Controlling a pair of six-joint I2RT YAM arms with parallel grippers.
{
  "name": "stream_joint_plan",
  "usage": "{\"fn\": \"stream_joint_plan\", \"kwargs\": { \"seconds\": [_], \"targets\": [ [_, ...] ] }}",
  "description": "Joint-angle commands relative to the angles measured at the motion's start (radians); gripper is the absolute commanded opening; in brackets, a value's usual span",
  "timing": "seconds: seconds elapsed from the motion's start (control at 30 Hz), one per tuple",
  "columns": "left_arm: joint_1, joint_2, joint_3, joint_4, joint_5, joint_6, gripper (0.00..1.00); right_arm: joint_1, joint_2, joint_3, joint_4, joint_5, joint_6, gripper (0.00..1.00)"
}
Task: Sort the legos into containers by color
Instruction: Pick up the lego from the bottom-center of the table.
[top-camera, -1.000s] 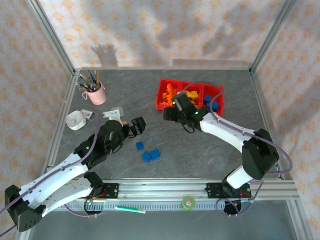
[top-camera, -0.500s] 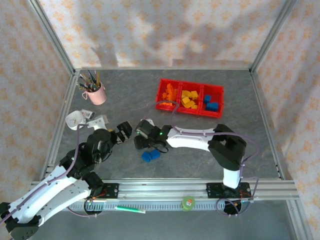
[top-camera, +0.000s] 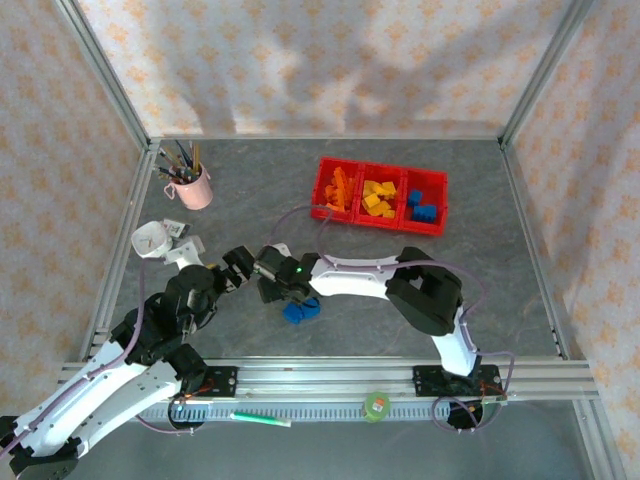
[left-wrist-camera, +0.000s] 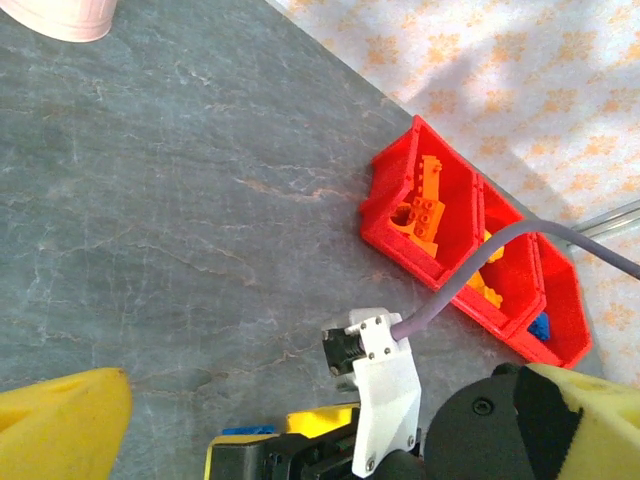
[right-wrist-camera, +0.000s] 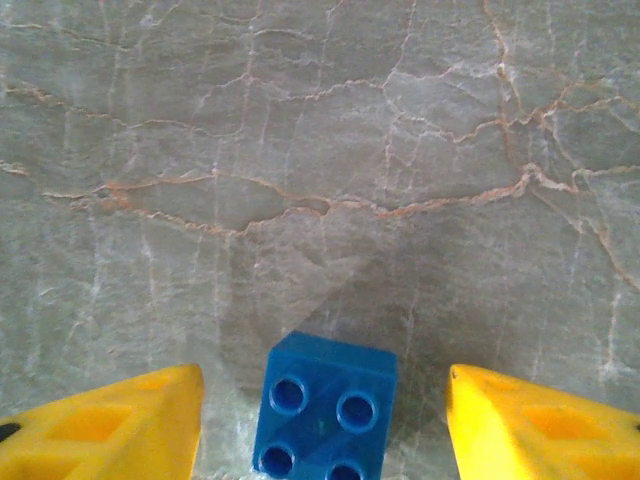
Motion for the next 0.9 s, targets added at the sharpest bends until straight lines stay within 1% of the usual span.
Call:
{"fn": "stream_joint_plan", "kwargs": {
  "seconds": [0.0, 0.27, 0.43, 0.57, 0.7, 0.87],
  "targets": [
    [0.007, -0.012, -0.011, -0.026, -0.033, -0.008, 0.99, 0.008, 0.038, 0.039, -0.049, 0.055, -0.013, 0.61],
    [0.007, -0.006, -0.012, -0.010, -0.026, -0.002, 0.99, 0.011, 0.083, 0.053, -0.065, 0.071, -0.021, 0.46],
    [0.007, 0.009, -0.003, 0.007, -0.014, 0.008, 0.99, 0.011, 0.054, 0.042, -0.053, 0.084, -0.017, 0.34],
    [0.007, 0.030, 0.012, 0.020, -0.004, 0.024, 0.99, 0.004, 0.013, 0.037, -0.047, 0.089, -0.008, 0.30],
    [0.008, 0.054, 0.033, 0.044, 0.018, 0.048, 0.99, -0.024, -0.054, 0.001, -0.025, 0.075, 0.010, 0.27],
    [0.009, 0.105, 0.060, 0.088, 0.058, 0.089, 0.99, -0.105, -0.208, -0.109, 0.030, 0.060, 0.038, 0.27]
  ]
}}
